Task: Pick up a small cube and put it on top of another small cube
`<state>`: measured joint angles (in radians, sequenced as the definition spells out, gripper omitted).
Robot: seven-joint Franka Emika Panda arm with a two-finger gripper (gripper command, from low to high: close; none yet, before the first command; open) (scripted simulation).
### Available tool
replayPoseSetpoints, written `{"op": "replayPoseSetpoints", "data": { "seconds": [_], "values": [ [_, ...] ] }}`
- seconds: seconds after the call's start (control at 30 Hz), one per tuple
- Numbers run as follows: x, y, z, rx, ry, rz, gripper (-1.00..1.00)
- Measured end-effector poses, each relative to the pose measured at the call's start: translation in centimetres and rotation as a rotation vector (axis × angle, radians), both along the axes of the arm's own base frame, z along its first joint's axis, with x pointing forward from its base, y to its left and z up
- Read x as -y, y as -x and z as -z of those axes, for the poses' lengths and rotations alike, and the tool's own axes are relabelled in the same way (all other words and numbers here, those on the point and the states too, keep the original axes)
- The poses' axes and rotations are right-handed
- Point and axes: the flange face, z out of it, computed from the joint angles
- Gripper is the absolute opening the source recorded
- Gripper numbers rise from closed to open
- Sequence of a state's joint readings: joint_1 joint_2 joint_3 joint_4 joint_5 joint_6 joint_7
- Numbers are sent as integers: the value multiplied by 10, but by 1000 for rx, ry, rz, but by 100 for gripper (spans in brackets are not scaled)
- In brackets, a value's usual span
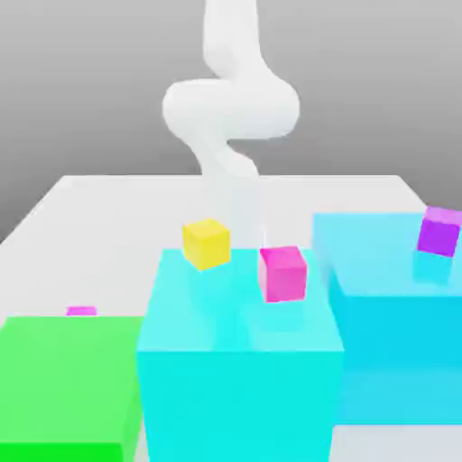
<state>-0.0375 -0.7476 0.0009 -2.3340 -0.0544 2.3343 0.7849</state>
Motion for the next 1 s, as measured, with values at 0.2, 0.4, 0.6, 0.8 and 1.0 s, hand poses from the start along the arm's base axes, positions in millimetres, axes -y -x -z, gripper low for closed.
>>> {"op": "replayPoseSetpoints", "data": {
  "seconds": [0.2, 0.4, 0.6, 0.8, 1.0],
  "values": [
    [49, -38, 84, -149, 124, 48, 0],
    [108, -50, 170, -309, 191, 71, 0],
    [166, -36, 256, -464, 204, 70, 0],
    [213, 1, 338, -599, 168, 48, 0],
    [241, 51, 411, -695, 91, 8, 0]
  ]
}}
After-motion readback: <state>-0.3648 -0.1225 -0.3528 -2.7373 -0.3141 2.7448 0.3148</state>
